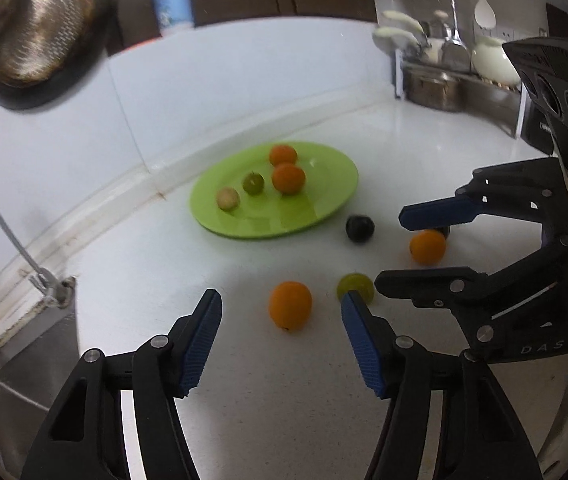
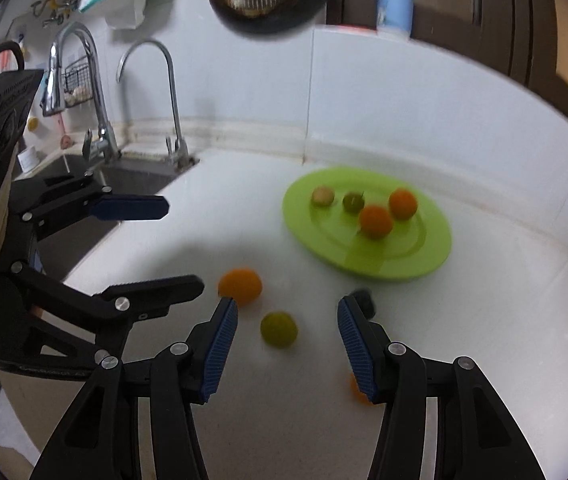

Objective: Organize fruits
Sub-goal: 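Move both grippers back to the fruits beside the plate, then grasp a large orange with the left gripper while the right gripper grasps a green-yellow fruit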

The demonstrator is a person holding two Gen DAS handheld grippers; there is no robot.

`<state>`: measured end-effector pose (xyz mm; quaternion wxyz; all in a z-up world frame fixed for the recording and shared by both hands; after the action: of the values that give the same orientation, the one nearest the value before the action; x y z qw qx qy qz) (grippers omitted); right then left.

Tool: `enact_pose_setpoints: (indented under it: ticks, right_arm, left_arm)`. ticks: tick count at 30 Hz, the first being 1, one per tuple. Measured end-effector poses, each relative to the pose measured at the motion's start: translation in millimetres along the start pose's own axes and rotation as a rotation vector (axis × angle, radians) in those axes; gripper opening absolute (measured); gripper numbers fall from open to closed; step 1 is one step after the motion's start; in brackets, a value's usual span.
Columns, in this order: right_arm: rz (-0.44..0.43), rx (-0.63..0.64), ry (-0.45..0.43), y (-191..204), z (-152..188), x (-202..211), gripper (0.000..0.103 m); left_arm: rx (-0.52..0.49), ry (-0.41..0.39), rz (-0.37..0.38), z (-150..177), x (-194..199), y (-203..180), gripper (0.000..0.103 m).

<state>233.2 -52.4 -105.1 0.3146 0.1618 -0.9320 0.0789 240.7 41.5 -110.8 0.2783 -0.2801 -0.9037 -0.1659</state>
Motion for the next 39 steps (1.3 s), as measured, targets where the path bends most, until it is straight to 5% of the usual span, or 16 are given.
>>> enact_pose_setpoints:
  ticks: [22, 27, 39]
  right_arm:
    - [-0.085, -0.049, 0.132, -0.3, 25.2, -53.8, 0.033]
    - [-0.089, -0.062, 0.135, -1.6, 25.1, -56.4, 0.03]
    - [-0.09, -0.088, 0.098, -2.8, 17.3, -40.0, 0.03]
  left_arm:
    - [0.06, 0.118, 0.119, 17.2, -48.8, 4.5, 0.042]
    - [0.067, 0.127, 0.118, 17.7, -52.8, 4.1, 0.032]
    - [0.124, 0.115, 0.063, 8.2, -31.3, 6.4, 0.032]
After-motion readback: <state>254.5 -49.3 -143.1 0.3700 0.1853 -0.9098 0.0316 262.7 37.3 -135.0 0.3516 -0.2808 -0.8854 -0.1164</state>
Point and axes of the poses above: each gripper's, at about its wrist camera, not at the fingertips, and x roughly against the way its jaws point, y to its left, z to its underside, the point moved 6 cm from there along -x, roughly the way its jaws point, and after that the axes turned 6 degrees about -y, right-handed, at the moved point
